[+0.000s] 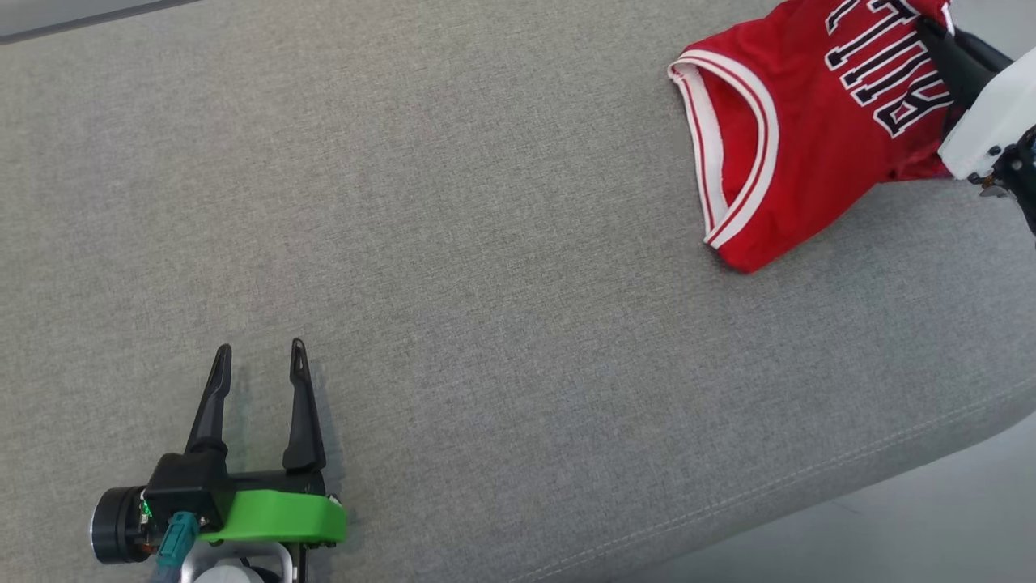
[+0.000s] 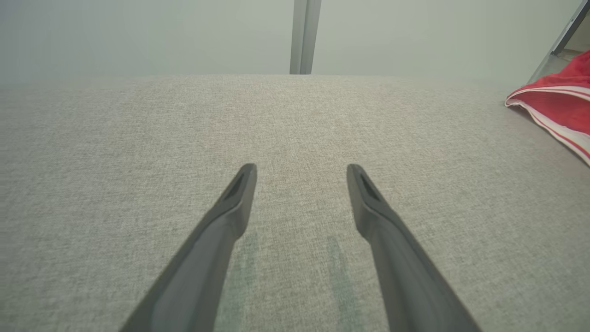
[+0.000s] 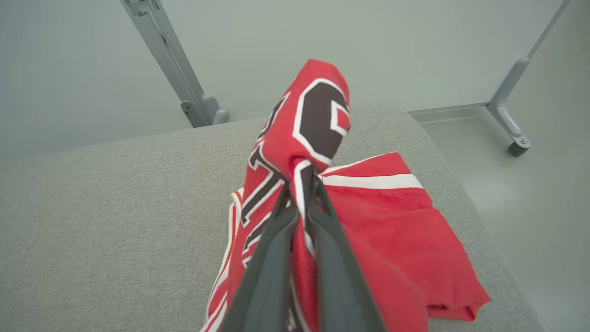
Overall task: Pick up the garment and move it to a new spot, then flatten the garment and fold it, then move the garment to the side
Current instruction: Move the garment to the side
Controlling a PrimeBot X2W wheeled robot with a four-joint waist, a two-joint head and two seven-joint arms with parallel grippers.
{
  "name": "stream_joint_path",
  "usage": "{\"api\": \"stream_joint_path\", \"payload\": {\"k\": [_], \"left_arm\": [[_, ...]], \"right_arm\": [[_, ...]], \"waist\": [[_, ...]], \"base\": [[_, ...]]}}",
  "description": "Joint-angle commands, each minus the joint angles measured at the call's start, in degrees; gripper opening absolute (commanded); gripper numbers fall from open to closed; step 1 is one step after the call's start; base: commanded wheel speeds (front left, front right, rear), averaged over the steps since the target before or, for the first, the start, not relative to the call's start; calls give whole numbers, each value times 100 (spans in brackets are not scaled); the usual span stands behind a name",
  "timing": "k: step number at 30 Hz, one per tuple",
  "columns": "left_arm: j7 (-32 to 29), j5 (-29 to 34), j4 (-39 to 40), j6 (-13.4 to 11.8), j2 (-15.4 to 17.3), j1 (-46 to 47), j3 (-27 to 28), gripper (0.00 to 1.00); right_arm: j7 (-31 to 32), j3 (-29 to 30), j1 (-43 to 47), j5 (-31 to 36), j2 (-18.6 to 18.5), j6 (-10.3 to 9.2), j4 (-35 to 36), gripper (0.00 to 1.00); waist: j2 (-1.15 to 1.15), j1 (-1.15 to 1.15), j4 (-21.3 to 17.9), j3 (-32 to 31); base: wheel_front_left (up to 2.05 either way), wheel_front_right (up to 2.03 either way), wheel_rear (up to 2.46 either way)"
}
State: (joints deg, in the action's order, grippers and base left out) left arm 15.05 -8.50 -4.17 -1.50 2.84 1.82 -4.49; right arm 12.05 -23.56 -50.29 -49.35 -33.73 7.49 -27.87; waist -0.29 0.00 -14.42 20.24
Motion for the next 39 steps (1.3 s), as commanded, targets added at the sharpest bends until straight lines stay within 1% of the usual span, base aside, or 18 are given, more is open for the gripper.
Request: {"api": "stream_joint_path", "payload": {"k": [1, 5, 13, 15, 17, 18, 19, 20, 21, 25, 29, 31, 34, 37, 39], "left_arm": [[14, -31, 3, -17, 14, 70, 16, 100], [14, -19, 26, -32, 14, 57, 31, 100], [14, 69, 32, 16, 14, 66, 75, 100], [14, 134, -24, 45, 14, 86, 99, 100], [14, 168, -70, 84, 14, 98, 109, 100], [14, 189, -93, 98, 14, 97, 108, 100], [14, 209, -115, 119, 14, 99, 100, 100], [14, 224, -128, 140, 14, 107, 93, 100], [14, 230, -145, 144, 14, 121, 84, 100], [14, 178, -127, 99, 14, 139, 29, 100], [14, 118, -28, 40, 14, 101, -24, 100], [14, 84, 25, 11, 14, 59, -28, 100], [14, 34, 105, -16, 14, -7, -18, 100], [14, -33, 170, -39, 14, -95, -9, 100], [14, -95, 190, -49, 14, -162, 24, 100]], "right_arm": [[17, 92, -141, 30, 21, -2, -38, 0], [155, 280, -248, 81, 37, -2, -131, 0], [468, 775, -285, 247, -130, -2, -512, 0], [484, 878, -266, 399, -232, -3, -686, 0], [412, 984, -236, 564, -253, -3, -909, 0], [295, 1073, -247, 693, -255, -3, -1050, 4], [107, 1168, -277, 836, -251, -3, -1199, 41], [-109, 1283, -314, 1022, -225, -3, -1385, 100], [-327, 1414, -330, 1213, -188, -4, -1627, 100], [-1322, 1737, -385, 1883, 85, -1, -2162, 100], [-2233, 1862, -288, 2390, 286, -4, -2311, 100], [-2512, 1872, -165, 2541, 415, -4, -2219, 100], [-2686, 1943, 80, 2690, 585, -4, -1912, 100], [-2728, 2046, 530, 2805, 781, -4, -1383, 100], [-2725, 2281, 912, 2918, 863, -4, -841, 100]], "waist": [[29, 0, 65, 41], [29, 0, 132, 78], [29, 0, 235, 178], [29, 0, 277, 221], [29, 0, 321, 260], [29, 0, 345, 276], [29, 0, 371, 298], [29, 0, 398, 319], [29, 0, 429, 334], [29, 0, 552, 359], [29, 0, 634, 318], [29, 0, 658, 246], [29, 0, 672, 88], [29, 0, 712, -152], [29, 0, 757, -344]], "base": [[0, 0, 0], [0, 0, 0], [0, 0, 0], [0, 0, 0], [0, 0, 0], [0, 0, 0], [0, 0, 0], [0, 0, 0], [0, 0, 0], [0, 0, 0], [0, 0, 0], [0, 0, 0], [0, 0, 0], [0, 0, 0], [0, 0, 0]]}}
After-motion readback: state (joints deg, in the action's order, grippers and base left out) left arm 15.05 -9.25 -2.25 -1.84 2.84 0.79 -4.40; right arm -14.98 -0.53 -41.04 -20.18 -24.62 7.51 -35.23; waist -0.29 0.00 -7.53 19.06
